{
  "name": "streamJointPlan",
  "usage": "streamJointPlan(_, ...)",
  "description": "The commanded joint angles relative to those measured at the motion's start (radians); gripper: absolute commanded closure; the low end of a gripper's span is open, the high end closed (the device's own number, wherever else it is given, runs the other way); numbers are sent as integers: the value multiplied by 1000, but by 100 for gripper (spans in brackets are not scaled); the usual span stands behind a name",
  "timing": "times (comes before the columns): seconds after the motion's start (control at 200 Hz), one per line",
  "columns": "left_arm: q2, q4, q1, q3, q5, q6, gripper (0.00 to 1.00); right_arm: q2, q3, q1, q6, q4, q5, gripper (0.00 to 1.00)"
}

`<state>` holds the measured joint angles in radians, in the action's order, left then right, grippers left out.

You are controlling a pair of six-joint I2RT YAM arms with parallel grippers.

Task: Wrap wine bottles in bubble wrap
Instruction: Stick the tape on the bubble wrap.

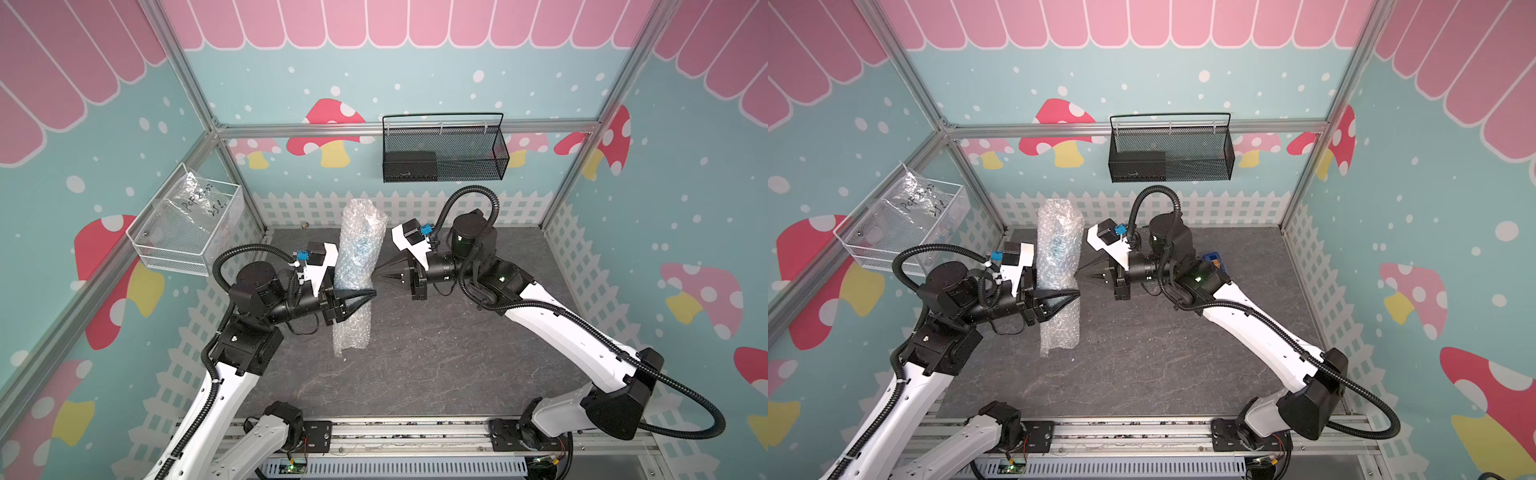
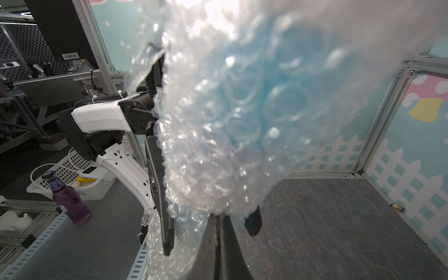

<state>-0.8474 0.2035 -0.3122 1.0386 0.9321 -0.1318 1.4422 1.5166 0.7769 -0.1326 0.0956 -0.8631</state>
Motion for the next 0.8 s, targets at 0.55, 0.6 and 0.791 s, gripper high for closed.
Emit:
streamJointPlan(0.55,51,-92,-22,-8,-158,111,100,-17,41,-21,-47,64,215,66)
streamJointPlan(0.6,67,-91,-22,-9,-253,134,100,-40,39,-46,-68,126,325,62)
streamJointPlan(0.791,100,-110,-22,-11,-529,229,100,-162,-58,-142,-238,133,387,59)
